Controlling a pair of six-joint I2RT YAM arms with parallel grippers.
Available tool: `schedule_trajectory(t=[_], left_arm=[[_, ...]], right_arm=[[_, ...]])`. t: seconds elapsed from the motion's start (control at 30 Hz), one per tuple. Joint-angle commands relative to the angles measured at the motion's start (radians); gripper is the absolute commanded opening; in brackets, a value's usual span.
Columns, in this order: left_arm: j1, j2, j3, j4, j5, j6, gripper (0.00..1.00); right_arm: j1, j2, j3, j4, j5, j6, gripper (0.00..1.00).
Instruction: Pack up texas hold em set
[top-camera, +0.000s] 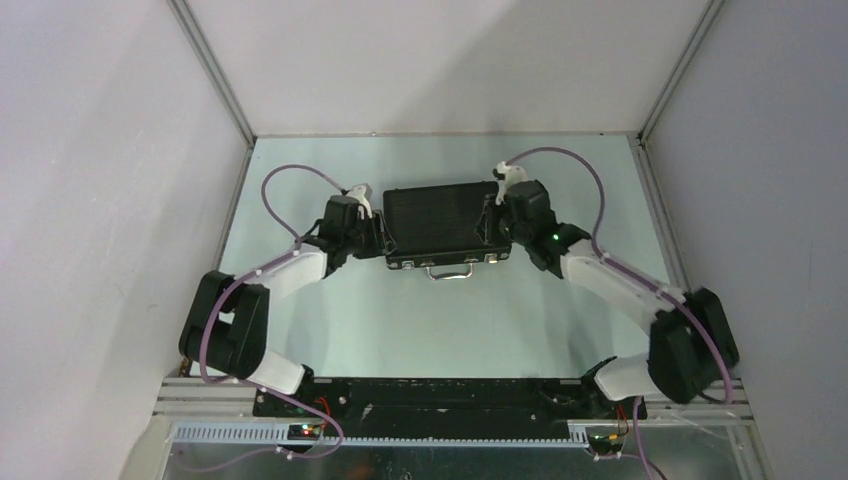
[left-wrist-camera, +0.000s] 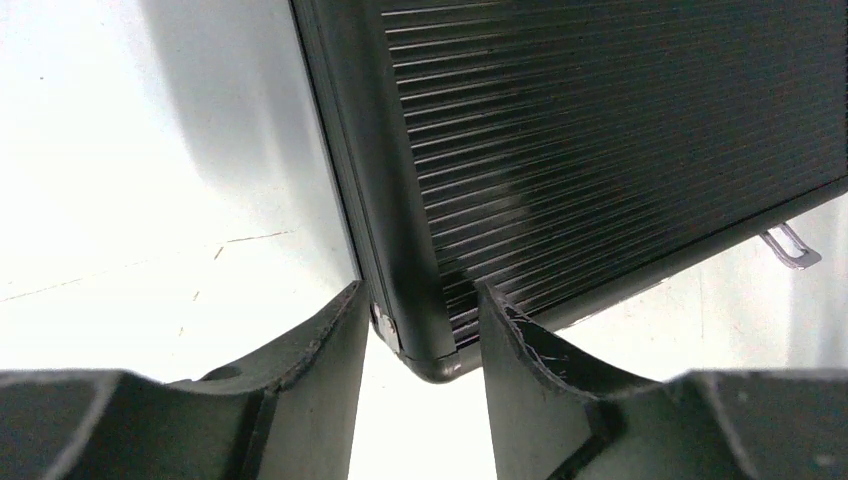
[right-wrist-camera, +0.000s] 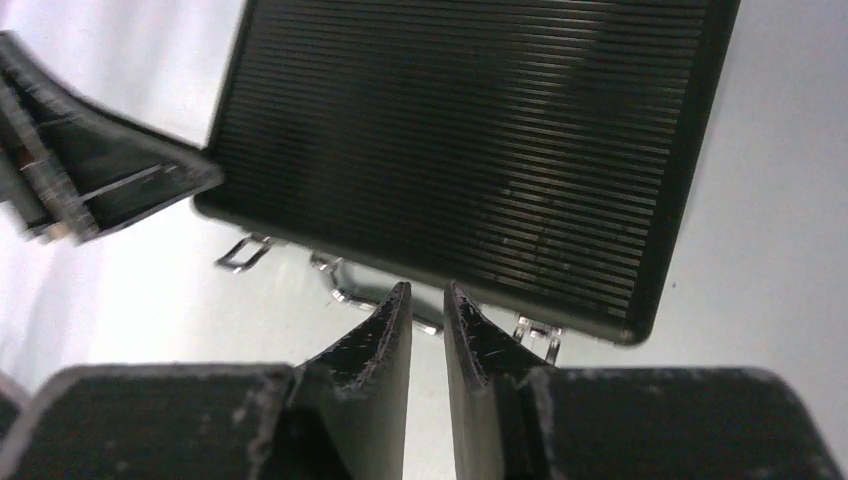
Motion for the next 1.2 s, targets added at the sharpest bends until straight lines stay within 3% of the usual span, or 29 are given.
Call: schedule_trajectory(t=[0.0, 0.17, 0.3, 0.47, 0.53, 0.63, 0.7, 1.0, 1.17], left_arm=[[-0.015, -0.058, -0.010, -0.082, -0.041, 0.039, 0.50], [-0.029, -0.114, -0.039, -0.077, -0.059, 0.053, 0.49], [-0.064, -0.195, -0.069, -0.078, -0.078, 0.063, 0.47], [-0.116, -0.281, -0.090, -0.101, -0.119, 0.081, 0.44], [-0.127, -0.305, -0.097, -0.087, -0.094, 0.090, 0.38], [-0.131, -0.309, -0.112, -0.035, -0.030, 0.094, 0.12], [-0.132, -0.270, -0.107, -0.026, -0.014, 0.094, 0.01], [-0.140, -0.047, -0.097, 0.045, 0.054, 0.089, 0.00], [-0.140, 0.007, -0.129, 0.052, -0.005, 0.078, 0.00]], right_arm=[[0.025, 0.167, 0.116, -0.032, 0.120, -0.081, 0.20], [0.029, 0.305, 0.199, -0.108, 0.195, -0.117, 0.17], [0.030, 0.372, 0.202, -0.130, 0.234, -0.126, 0.00], [0.030, 0.419, 0.202, -0.133, 0.252, -0.128, 0.00], [0.030, 0.429, 0.203, -0.133, 0.249, -0.129, 0.00], [0.030, 0.441, 0.202, -0.133, 0.243, -0.126, 0.00], [0.031, 0.447, 0.202, -0.130, 0.234, -0.125, 0.00], [0.030, 0.478, 0.200, -0.118, 0.194, -0.112, 0.00], [0.031, 0.476, 0.194, -0.113, 0.198, -0.111, 0.00]])
